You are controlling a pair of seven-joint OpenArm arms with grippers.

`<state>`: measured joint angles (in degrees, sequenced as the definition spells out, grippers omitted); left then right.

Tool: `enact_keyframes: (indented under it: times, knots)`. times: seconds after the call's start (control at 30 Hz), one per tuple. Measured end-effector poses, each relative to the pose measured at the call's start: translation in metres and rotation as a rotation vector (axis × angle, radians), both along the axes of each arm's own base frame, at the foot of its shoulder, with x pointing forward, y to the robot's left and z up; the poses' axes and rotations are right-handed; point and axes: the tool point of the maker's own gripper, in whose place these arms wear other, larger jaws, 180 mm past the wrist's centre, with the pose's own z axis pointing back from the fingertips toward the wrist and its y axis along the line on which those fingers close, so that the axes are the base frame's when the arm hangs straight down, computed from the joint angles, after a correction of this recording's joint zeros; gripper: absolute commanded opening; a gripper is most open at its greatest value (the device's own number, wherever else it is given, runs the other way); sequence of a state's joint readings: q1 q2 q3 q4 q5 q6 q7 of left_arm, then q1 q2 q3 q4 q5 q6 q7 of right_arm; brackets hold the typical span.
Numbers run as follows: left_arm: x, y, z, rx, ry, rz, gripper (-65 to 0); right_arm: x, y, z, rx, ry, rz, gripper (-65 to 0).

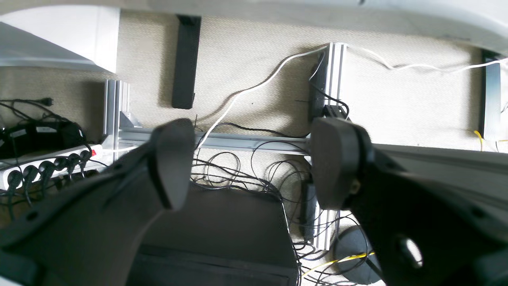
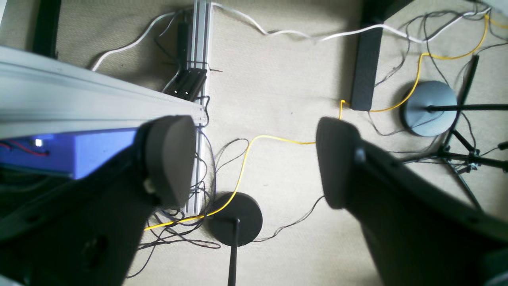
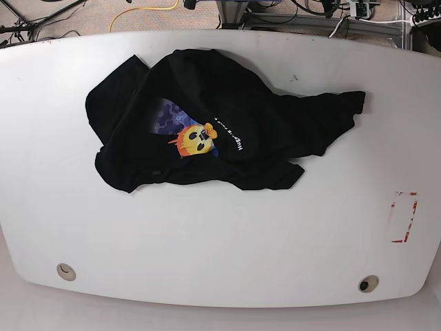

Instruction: Fold the T-shirt properly

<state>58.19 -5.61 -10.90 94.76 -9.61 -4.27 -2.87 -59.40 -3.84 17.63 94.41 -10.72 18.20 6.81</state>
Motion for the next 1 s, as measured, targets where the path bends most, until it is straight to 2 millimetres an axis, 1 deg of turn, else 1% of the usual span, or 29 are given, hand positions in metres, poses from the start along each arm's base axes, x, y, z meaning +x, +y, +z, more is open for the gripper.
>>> enact_keyframes:
  times: [0.1,0.37,0.47,0.5,0.57,0.67,0.8,0.93,1.0]
  knots:
    - [0.000,-0.002,0.005,0.002,-0.010,-0.008,-22.8,0.002,0.002,0.006,-0.002,-0.003,0.006,-19.8]
    - [0.005,-0.006,0.018,0.012,-0.045,-0.037,-22.4,0.015,0.000,0.027,-0.022,-0.057,0.023,-19.9]
    - [0.007,-0.011,0.027,0.015,-0.048,-0.056,-22.3,0.017,-0.002,0.042,-0.041,-0.049,0.030,-20.0]
    - [0.014,-0.013,0.035,0.013,-0.083,-0.062,-22.3,0.027,-0.002,0.054,-0.041,-0.101,0.028,-20.0]
    - [0.019,-0.017,0.040,0.007,-0.103,-0.071,-22.3,0.035,-0.002,0.062,-0.033,-0.135,0.017,-20.1]
    - [0.025,-0.019,0.045,0.005,-0.122,-0.075,-22.1,0.039,-0.002,0.063,-0.040,-0.123,0.021,-20.1]
    - [0.033,-0.021,0.053,0.004,-0.149,-0.081,-22.0,0.049,-0.002,0.072,-0.023,-0.160,0.000,-19.8]
    - [0.044,-0.024,0.063,0.002,-0.190,-0.086,-21.8,0.055,-0.003,0.075,-0.018,-0.171,-0.008,-19.8]
    - [0.047,-0.024,0.065,-0.001,-0.199,-0.083,-21.7,0.057,-0.003,0.075,-0.020,-0.175,-0.004,-19.7]
